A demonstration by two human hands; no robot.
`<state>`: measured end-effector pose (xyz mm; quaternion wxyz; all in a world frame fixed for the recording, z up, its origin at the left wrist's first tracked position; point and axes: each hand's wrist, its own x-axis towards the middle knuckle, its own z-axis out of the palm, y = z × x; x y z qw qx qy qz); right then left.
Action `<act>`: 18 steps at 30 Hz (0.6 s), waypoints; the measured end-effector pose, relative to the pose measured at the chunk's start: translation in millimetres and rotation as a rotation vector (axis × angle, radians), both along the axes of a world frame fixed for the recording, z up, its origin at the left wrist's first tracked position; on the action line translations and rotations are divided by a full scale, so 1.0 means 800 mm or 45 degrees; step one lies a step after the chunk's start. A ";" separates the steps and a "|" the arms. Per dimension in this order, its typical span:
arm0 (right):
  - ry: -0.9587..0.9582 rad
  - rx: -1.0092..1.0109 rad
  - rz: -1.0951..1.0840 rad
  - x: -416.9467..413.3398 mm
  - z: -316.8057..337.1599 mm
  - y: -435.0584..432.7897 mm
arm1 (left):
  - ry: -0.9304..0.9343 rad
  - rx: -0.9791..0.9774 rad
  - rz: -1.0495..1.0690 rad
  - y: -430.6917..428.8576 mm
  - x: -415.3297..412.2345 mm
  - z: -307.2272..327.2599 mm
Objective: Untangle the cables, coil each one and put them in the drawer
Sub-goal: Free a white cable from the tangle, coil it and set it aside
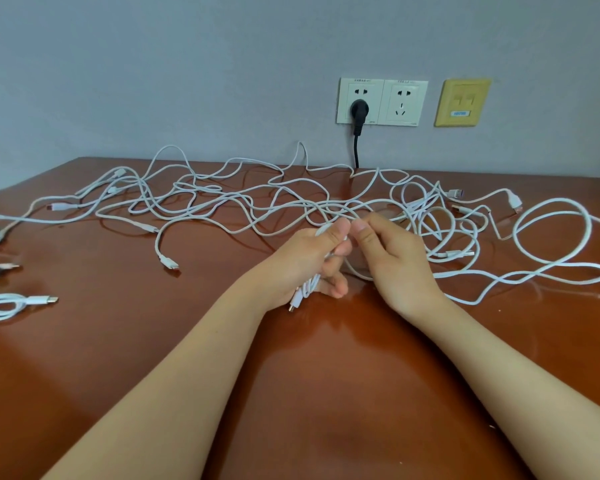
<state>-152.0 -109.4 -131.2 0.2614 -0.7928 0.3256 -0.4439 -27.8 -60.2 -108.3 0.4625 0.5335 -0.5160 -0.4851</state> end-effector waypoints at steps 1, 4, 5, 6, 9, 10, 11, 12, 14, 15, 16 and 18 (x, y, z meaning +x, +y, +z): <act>0.029 -0.022 -0.011 0.000 -0.001 0.000 | 0.052 -0.017 0.007 -0.001 0.002 -0.002; 0.128 -0.075 -0.027 -0.001 -0.001 0.000 | 0.110 -0.039 0.025 -0.002 0.008 -0.005; 0.143 -0.079 -0.029 -0.001 -0.002 0.000 | 0.110 -0.049 0.033 -0.003 0.008 -0.005; 0.149 -0.083 -0.030 -0.002 -0.002 0.001 | 0.119 -0.049 0.041 -0.004 0.008 -0.004; 0.163 -0.123 -0.043 0.000 -0.001 0.004 | 0.124 -0.085 0.115 -0.003 0.007 -0.004; 0.183 -0.137 -0.051 0.001 0.000 0.005 | 0.118 -0.102 0.148 -0.003 0.006 -0.004; 0.204 -0.154 -0.058 0.001 0.001 0.005 | 0.114 -0.118 0.186 -0.004 0.005 -0.005; 0.225 -0.175 -0.066 0.001 0.001 0.005 | 0.110 -0.133 0.229 -0.006 0.005 -0.006; 0.260 -0.242 -0.097 0.001 0.002 0.006 | 0.106 -0.165 0.335 -0.009 0.005 -0.008; 0.274 -0.279 -0.119 0.001 0.003 0.005 | 0.114 -0.178 0.376 -0.011 0.006 -0.010; 0.287 -0.304 -0.139 0.002 0.003 0.005 | 0.122 -0.183 0.403 -0.011 0.007 -0.009; 0.318 -0.324 -0.163 0.002 0.003 0.006 | 0.163 -0.182 0.434 -0.010 0.009 -0.008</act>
